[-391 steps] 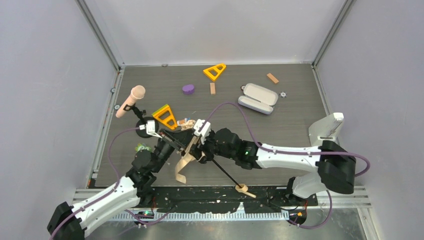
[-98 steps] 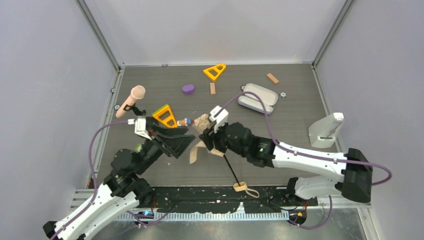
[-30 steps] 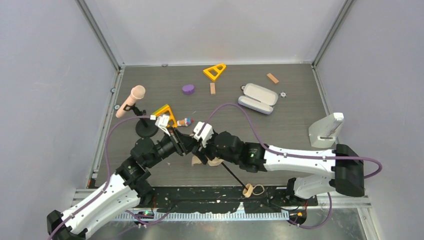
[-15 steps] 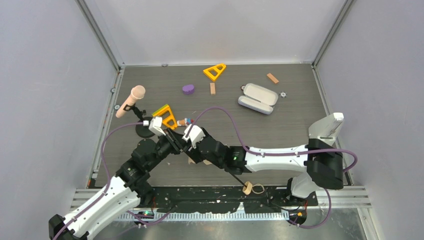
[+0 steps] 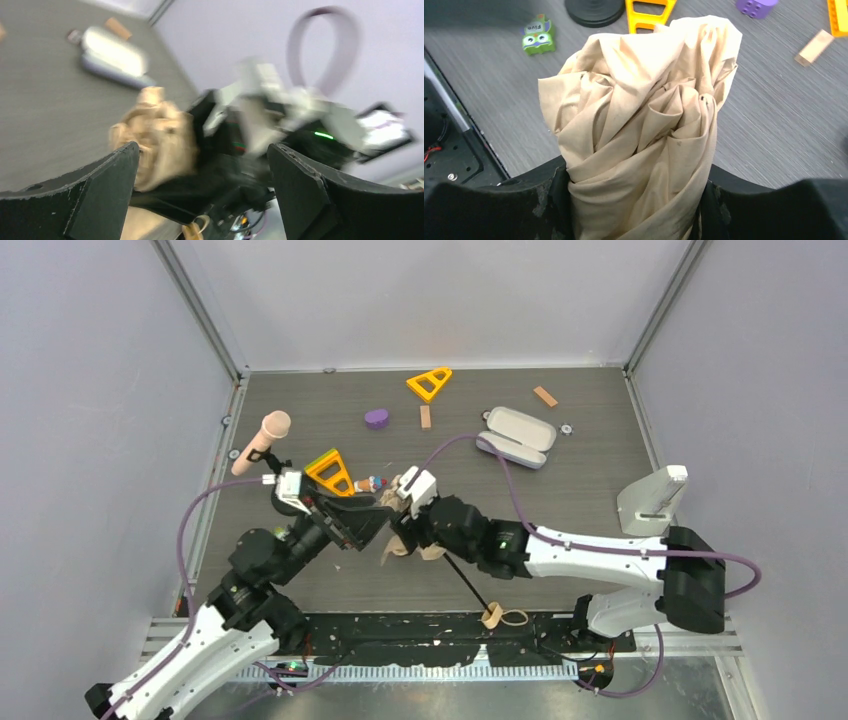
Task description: Put away the umbrella
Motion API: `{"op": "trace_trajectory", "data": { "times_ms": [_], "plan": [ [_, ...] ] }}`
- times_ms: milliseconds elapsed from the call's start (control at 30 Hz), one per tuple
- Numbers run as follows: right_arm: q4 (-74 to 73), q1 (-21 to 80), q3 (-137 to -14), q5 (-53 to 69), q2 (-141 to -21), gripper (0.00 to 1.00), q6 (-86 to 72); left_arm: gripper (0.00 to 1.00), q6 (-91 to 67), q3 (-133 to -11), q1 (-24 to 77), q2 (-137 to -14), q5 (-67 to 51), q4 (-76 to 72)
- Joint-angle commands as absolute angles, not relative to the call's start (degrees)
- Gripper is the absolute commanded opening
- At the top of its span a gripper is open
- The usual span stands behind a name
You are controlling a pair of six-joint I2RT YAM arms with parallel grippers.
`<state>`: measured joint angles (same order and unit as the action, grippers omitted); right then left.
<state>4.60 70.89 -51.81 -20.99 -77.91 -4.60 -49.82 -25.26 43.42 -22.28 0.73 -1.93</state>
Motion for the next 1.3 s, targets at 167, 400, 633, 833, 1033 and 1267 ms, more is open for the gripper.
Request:
{"op": "trace_trajectory", "data": {
  "times_ms": [167, 400, 633, 833, 1033, 1267],
  "plan": [
    [9.1, 57.2, -48.2, 2.4, -61.1, 0.06, -12.0, 0.99, -36.0, -33.7, 44.5, -16.4, -8.1, -3.5],
    [11.3, 51.7, -49.1, 21.1, -54.3, 0.06, -17.3, 1.0, -30.5, -34.2, 44.5, -20.7, -24.6, -2.9],
    [15.6, 50.3, -49.6, 30.4, -52.4, 0.06, -21.0, 1.0, -33.7, -31.8, 44.5, -25.1, -32.4, -9.8],
    [16.8, 49.8, -50.8, 34.1, -52.5, 0.06, -22.5, 1.0, -38.0, -30.0, 44.5, -29.2, -42.9, -14.6],
    [15.6, 49.4, -51.8, 34.2, -52.5, 0.06, -22.3, 0.82, -40.8, -28.0, 44.5, -31.2, -49.4, -15.6],
    [14.5, 49.3, -51.9, 33.5, -52.9, 0.06, -22.1, 0.37, -45.3, -25.3, 44.5, -32.3, -52.2, -20.8]
  ]
}}
